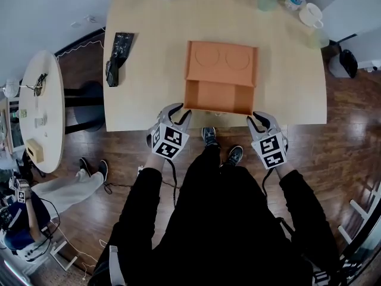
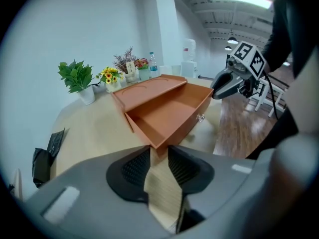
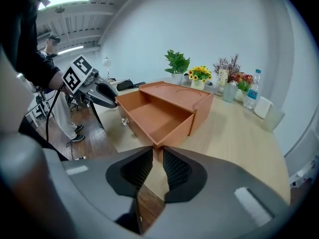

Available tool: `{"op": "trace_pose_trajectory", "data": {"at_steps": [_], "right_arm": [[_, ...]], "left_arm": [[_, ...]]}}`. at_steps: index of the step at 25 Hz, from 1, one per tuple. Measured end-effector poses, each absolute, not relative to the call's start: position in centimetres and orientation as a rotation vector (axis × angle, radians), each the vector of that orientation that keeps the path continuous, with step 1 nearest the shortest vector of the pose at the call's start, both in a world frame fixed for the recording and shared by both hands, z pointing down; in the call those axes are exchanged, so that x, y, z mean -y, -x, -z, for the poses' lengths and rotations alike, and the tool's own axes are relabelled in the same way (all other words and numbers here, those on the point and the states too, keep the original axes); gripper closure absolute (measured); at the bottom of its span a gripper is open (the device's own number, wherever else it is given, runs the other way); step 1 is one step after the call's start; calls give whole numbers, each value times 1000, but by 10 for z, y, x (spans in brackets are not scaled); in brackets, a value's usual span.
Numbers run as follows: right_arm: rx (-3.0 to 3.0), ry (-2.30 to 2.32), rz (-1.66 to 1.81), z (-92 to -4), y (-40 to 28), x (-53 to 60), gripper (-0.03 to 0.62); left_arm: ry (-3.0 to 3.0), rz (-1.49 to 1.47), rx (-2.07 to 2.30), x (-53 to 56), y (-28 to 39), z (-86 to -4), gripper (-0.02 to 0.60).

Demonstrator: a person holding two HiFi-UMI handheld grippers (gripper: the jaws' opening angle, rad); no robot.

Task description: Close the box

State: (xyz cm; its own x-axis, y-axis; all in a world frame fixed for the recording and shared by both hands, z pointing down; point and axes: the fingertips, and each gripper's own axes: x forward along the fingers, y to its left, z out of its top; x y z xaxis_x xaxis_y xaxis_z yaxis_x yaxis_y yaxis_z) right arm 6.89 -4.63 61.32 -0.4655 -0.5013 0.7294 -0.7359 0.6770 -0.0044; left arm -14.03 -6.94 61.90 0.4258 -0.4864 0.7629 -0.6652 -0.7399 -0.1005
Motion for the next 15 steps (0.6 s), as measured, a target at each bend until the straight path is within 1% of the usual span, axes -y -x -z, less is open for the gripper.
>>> {"op": "trace_pose_trajectory", "data": {"at_steps": [4,9,12,14,15], "right_arm": [[2163,-985,-399,-617,-64,44,533],[2146,-1045,-358,-615,-69,67,531],[2119,-1043,-331,-616,-71,81,520],[2104,-1064,-345,-617,-71,89,475],[2101,-1081,-361,-618,-72,93,464]], "left_arm": [[-2491,-1217,996,77,145,-621,486],[-2493,-1224,1050,94,141,-621,486],[-2466,-1254,1118,108,141,-621,485],[-2435,-1278,1175,117,143,-622,483],[-2420,-1281,1202,121,144,-622,483]]}}
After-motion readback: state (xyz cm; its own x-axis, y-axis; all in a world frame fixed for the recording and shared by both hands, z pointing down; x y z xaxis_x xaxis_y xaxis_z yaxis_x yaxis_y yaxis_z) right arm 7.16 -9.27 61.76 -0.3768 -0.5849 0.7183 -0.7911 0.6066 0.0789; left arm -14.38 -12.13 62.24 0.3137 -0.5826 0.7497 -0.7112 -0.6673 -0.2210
